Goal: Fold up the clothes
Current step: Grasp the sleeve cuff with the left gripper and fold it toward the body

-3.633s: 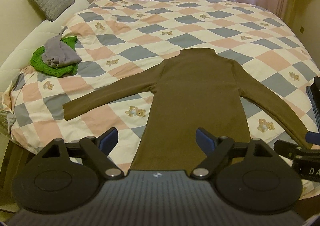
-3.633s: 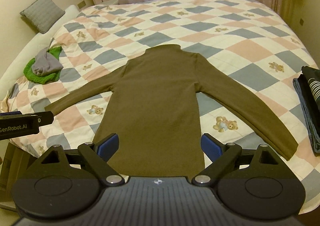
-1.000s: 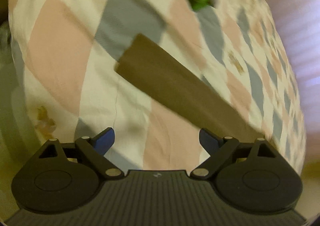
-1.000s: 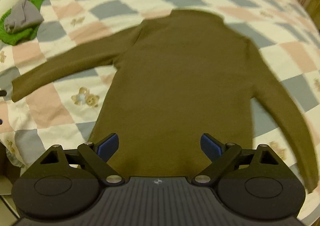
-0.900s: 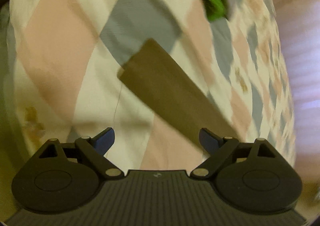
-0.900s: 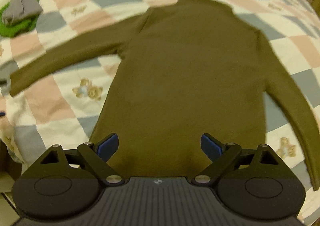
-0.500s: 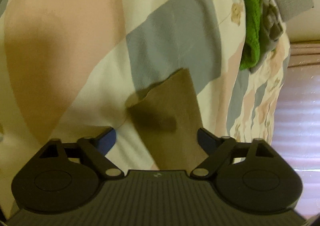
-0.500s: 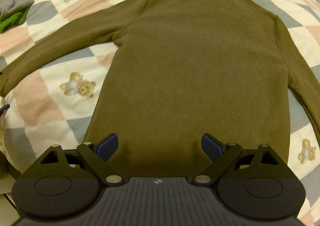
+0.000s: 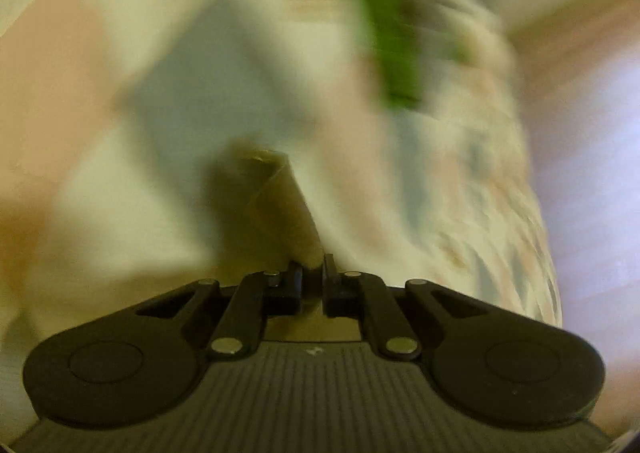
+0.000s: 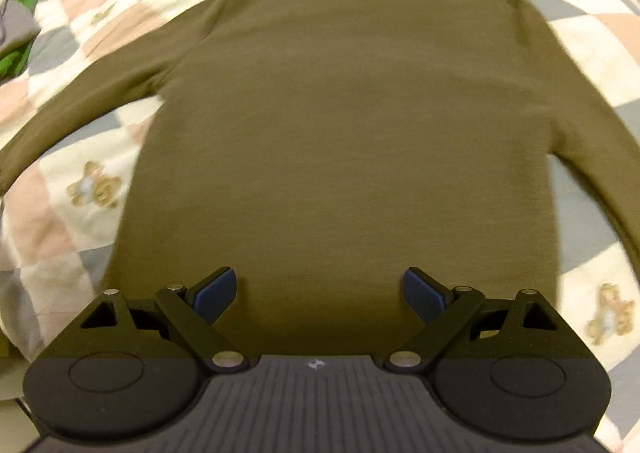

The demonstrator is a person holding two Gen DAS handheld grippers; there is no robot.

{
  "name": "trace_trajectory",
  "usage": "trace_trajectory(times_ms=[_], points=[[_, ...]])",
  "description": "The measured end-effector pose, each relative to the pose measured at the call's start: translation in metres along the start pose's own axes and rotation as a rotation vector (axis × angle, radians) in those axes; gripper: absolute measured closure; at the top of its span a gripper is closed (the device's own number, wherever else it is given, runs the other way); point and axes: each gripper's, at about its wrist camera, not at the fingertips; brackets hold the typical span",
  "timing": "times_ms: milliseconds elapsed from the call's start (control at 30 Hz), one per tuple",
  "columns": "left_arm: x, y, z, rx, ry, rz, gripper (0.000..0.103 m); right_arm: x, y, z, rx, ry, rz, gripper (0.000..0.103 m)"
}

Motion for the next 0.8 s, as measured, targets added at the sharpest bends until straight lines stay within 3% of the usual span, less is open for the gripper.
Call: trace_trajectory(times_ms=[100,200,300,333,367,433,533,600,633,667,733,800], points=[[0.106,0.039,-0.014,-0.036,0.206,0.297,0.098,0.035,-0.005,-0.012,0.038,0.01,0.056,0.011],[0.206,0.118,-0.026,-0.15,0.447,0.563,0.097,0.077,-0.012,-0.026,0.09,0.018,0.122,0.011],[0.259,0.209,-0.02,-0.313,0.607,0.683,0.09,0.123,-0.018,-0.039,0.15,0.035,0.196,0.011],[0.267,0.239,-0.01,-0.374,0.622,0.706,0.089,0.139,-0.02,-0.042,0.167,0.036,0.227,0.011],[0.273,0.269,0.001,-0.436,0.626,0.727,0.087,0.157,-0.022,-0.045,0.184,0.03,0.265,0.012],[0.271,0.32,0.028,-0.563,0.564,0.761,0.086,0.189,-0.021,-0.047,0.214,0.002,0.342,0.015],[0.262,0.361,0.04,-0.648,0.459,0.83,0.086,0.227,-0.017,-0.043,0.255,-0.097,0.449,0.021],[0.254,0.357,0.025,-0.651,0.458,0.834,0.079,0.246,-0.017,-0.038,0.291,-0.203,0.506,0.027],[0.251,0.35,0.017,-0.636,0.451,0.842,0.072,0.251,-0.018,-0.034,0.307,-0.267,0.522,0.038],[0.247,0.341,0.007,-0.612,0.442,0.85,0.068,0.255,-0.02,-0.029,0.319,-0.327,0.534,0.041],[0.245,0.32,0.0,-0.556,0.398,0.861,0.067,0.258,-0.028,-0.016,0.332,-0.428,0.564,0.047],[0.239,0.298,0.002,-0.52,0.333,0.853,0.067,0.256,-0.039,-0.004,0.336,-0.458,0.574,0.047]])
Point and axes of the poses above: each gripper's, at about its wrist camera, not at the fingertips, and z roughly the way its jaws point, x to its right, y to its underside, and after that the axes turned 1 degree about y, right-handed
